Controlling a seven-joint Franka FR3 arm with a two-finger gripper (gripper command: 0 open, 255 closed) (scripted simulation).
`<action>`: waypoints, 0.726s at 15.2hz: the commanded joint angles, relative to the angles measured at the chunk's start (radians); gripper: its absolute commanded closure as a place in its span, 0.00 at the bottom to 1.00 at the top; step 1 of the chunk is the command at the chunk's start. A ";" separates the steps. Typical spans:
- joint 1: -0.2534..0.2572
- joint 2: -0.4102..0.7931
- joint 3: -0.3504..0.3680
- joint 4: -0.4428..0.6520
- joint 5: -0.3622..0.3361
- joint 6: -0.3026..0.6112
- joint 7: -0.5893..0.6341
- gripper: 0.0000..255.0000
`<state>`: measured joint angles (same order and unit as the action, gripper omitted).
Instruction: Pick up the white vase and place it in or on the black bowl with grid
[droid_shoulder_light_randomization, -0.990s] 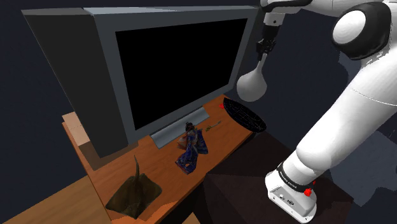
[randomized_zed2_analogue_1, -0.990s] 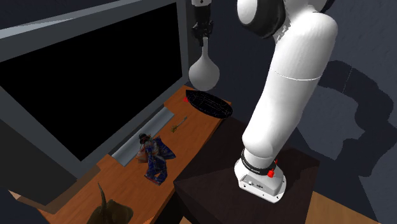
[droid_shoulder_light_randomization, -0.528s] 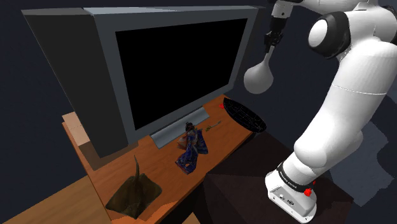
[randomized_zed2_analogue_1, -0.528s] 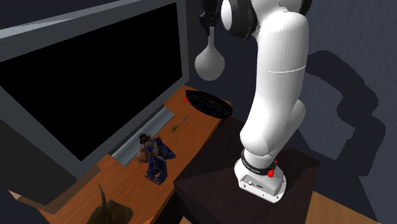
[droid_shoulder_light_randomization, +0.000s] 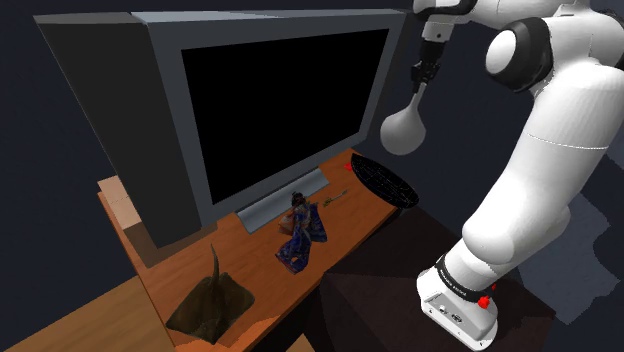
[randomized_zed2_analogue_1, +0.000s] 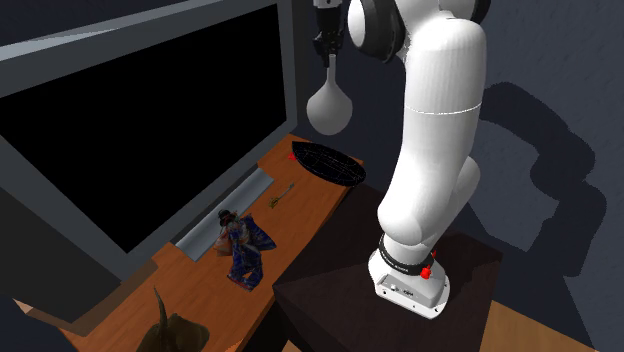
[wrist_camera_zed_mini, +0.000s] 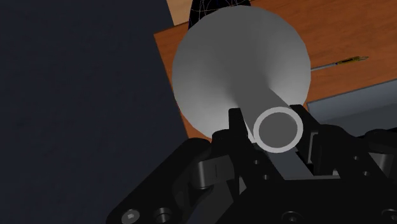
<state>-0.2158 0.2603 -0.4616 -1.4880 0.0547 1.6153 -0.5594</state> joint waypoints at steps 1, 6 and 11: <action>0.001 0.000 0.001 -0.027 0.001 0.029 0.000 1.00; 0.005 0.001 0.003 -0.094 0.001 0.096 0.002 1.00; 0.006 0.007 0.005 -0.153 0.005 0.161 0.002 1.00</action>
<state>-0.2096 0.2667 -0.4572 -1.6295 0.0587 1.7625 -0.5571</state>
